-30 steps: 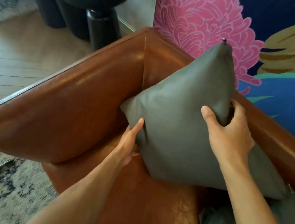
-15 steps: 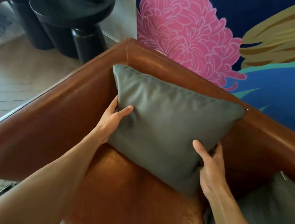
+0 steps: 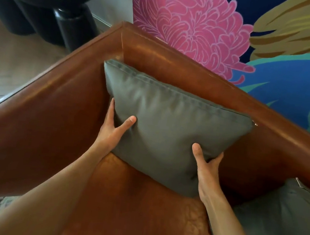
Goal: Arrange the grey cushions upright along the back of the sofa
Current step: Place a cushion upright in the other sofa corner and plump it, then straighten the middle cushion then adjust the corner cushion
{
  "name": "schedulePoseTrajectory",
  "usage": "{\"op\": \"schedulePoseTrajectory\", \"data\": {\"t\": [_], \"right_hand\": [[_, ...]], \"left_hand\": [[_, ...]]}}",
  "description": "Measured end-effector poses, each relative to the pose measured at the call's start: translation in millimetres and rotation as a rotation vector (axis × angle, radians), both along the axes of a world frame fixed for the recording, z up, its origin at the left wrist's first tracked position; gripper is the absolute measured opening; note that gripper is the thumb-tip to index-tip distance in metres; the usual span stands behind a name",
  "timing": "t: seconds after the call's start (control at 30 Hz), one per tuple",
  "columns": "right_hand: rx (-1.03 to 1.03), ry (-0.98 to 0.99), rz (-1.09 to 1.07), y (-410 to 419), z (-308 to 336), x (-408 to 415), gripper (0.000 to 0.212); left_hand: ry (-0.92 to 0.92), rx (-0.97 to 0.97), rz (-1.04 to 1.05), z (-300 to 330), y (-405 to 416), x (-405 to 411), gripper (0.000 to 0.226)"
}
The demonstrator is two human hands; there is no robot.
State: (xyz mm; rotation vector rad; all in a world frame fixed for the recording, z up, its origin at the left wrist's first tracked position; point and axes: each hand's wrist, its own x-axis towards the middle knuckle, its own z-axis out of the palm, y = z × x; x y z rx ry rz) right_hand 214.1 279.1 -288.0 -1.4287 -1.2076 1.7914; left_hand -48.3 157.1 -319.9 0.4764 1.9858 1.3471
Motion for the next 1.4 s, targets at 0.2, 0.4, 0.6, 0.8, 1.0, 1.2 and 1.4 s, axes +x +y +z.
{"op": "schedulePoseTrajectory", "data": {"t": [0.2, 0.4, 0.6, 0.8, 1.0, 1.2, 1.4], "right_hand": [[-0.091, -0.041, 0.048, -8.8, -16.4, 18.0, 0.114], [-0.119, -0.118, 0.133, -4.3, -11.4, 29.1, 0.118], [-0.057, -0.356, 0.372, 0.6, 9.1, 66.2, 0.124], [0.318, -0.611, 0.448, 18.7, 68.8, 113.9, 0.067], [0.712, -0.649, 0.237, 35.0, 106.8, 172.6, 0.034], [0.711, -0.939, 0.286, 52.9, 86.0, 239.5, 0.060], [0.632, -1.108, 0.478, 42.1, 54.8, 272.1, 0.093]], "left_hand": [[0.060, -0.067, -0.031, -9.5, -1.2, 17.8, 0.105], [0.082, -0.159, 0.087, -11.0, -7.0, 46.5, 0.085], [0.140, -0.407, -0.069, -26.4, -38.2, 112.4, 0.105], [0.073, -0.718, -0.369, -43.3, -36.7, 214.5, 0.101], [-0.116, -0.674, -0.577, -40.7, -6.9, 312.9, 0.074], [-0.133, -0.490, -0.614, -27.9, 28.6, 381.3, 0.082], [-0.198, -0.327, -0.711, -17.8, 60.1, 424.5, 0.143]]}}
